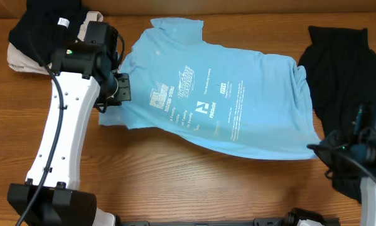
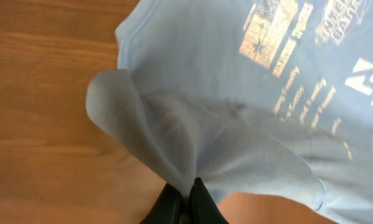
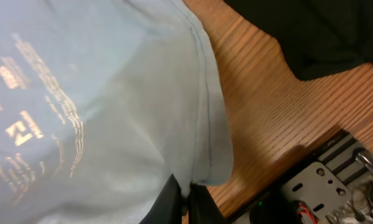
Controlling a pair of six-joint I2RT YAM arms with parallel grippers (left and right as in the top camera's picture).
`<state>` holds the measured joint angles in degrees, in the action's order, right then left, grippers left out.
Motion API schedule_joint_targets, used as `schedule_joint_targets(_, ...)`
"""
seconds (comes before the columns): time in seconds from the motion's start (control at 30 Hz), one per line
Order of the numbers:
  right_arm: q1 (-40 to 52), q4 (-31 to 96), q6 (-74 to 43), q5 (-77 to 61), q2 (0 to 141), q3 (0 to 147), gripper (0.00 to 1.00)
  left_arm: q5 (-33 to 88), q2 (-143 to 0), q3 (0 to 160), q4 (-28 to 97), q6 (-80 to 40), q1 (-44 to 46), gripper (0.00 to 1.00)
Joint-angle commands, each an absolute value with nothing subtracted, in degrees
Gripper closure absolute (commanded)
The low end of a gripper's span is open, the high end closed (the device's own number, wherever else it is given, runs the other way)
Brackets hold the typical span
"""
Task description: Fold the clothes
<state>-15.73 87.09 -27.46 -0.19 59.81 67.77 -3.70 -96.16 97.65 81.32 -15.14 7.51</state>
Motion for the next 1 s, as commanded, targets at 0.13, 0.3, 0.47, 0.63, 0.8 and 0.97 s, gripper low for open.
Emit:
schedule_joint_targets(0.13, -15.92, 80.55, -28.12, -0.99, 68.99, 64.9, 0.96, -3.99, -95.24, 84.6, 67.99, -16.34, 7.53, 0.96)
schedule_joint_targets(0.3, -15.94, 74.43, -28.51, -0.97, 76.66, 64.9, 0.96, -3.97, -95.24, 77.89, 51.57, -16.36, 7.53, 0.96)
schedule_joint_targets(0.47, -15.92, 69.65, -28.47, -0.95, 83.11, 64.9, 0.96, -3.79, -95.35, 76.05, 42.85, -16.38, 7.53, 0.96)
schedule_joint_targets(0.63, -15.92, 63.48, -27.97, -0.97, 86.85, 64.9, 0.96, -5.89, -95.37, 75.9, 38.26, -16.62, 7.53, 0.96)
schedule_joint_targets(0.8, -15.94, 59.53, -26.72, -0.95, 87.37, 64.88, 0.96, -6.17, -96.42, 75.88, 35.81, -16.82, 7.55, 0.96)
schedule_joint_targets(0.97, -15.92, 58.11, -26.74, -0.97, 87.64, 64.86, 0.96, -6.17, -99.2, 75.88, 34.39, -16.82, 7.6, 0.96)
